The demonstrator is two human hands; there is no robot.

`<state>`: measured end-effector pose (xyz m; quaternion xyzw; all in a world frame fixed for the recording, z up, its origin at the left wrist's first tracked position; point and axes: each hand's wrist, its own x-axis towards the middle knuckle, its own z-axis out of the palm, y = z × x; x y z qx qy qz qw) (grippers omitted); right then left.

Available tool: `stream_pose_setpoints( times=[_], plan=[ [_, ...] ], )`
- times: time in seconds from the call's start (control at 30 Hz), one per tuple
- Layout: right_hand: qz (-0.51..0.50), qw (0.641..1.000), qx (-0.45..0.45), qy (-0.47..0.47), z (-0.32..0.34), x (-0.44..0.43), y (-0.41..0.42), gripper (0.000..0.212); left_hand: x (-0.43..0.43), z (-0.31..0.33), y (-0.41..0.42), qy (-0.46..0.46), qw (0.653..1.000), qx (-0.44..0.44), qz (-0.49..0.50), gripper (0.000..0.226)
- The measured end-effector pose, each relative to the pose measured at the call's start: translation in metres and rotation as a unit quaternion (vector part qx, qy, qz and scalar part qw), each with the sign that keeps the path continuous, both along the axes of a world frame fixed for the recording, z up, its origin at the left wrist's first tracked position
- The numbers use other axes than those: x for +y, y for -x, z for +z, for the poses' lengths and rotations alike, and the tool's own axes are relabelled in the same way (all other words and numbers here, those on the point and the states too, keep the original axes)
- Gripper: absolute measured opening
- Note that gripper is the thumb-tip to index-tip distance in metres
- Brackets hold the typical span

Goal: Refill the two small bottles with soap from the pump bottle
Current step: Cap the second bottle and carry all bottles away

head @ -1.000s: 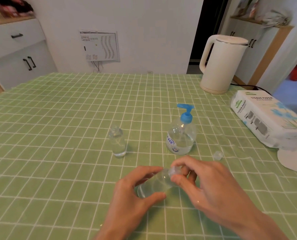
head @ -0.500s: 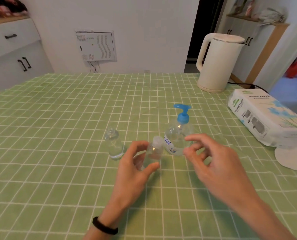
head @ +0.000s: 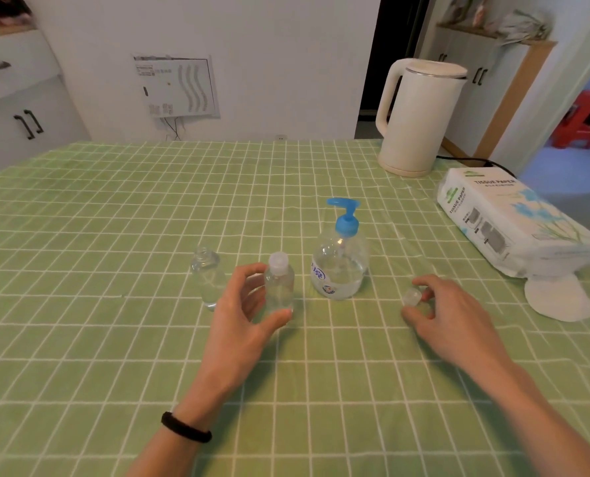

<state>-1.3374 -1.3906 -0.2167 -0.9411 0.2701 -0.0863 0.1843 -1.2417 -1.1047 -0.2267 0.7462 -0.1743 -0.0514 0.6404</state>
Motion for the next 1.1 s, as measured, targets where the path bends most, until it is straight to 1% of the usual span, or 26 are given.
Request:
stream_pose_setpoints(
  times=[0.07,0.13,0.2,0.3,0.37,0.43,0.5,0.6,0.7,0.83,0.97,1.03,1.1],
  plan=[
    [0.0,1.0,0.002,-0.003,-0.001,0.001,-0.004,0.054,0.007,0.001,0.005,-0.03,0.999,-0.017,0.002,0.067],
    [0.002,1.0,-0.001,-0.003,-0.001,0.001,-0.007,0.047,0.017,0.002,0.011,-0.058,0.997,-0.037,0.017,0.065],
    [0.005,1.0,-0.004,0.0,-0.002,0.001,-0.009,0.04,0.03,0.005,0.017,-0.076,0.995,-0.053,0.027,0.057],
    [0.013,1.0,-0.015,-0.003,-0.003,0.001,-0.007,0.03,0.051,0.01,0.022,-0.089,0.994,-0.054,0.037,0.042],
    [0.017,1.0,-0.025,-0.009,-0.003,0.003,-0.005,0.025,0.063,0.011,0.02,-0.106,0.99,-0.06,0.067,0.037],
    [0.019,0.999,-0.043,-0.016,-0.003,0.005,-0.001,0.021,0.071,0.011,0.015,-0.111,0.985,-0.066,0.115,0.039],
    [0.018,0.997,-0.064,-0.027,-0.002,0.008,0.002,0.018,0.073,0.011,0.006,-0.108,0.981,-0.07,0.144,0.051],
    [0.03,0.995,-0.078,-0.051,0.002,0.012,0.006,0.019,0.066,0.01,-0.01,-0.086,0.987,-0.054,0.123,0.07],
    [0.041,0.993,-0.091,-0.057,0.007,0.014,0.008,0.025,0.055,0.008,-0.023,-0.066,0.994,-0.028,0.083,0.075],
    [0.05,0.993,-0.095,-0.055,0.01,0.017,0.011,0.031,0.048,0.003,-0.031,-0.082,0.994,-0.032,0.071,0.067],
    [0.053,0.992,-0.099,-0.063,0.008,0.019,0.012,0.033,0.046,-0.003,-0.037,-0.069,0.993,-0.035,0.092,0.045],
    [0.04,0.991,-0.102,-0.077,0.008,0.019,0.012,0.033,0.05,-0.004,-0.036,-0.052,0.994,-0.027,0.096,0.044],
    [0.023,0.987,-0.118,-0.105,0.009,0.019,0.014,0.025,0.056,-0.004,-0.033,-0.037,0.995,-0.019,0.096,0.048]
  ],
)
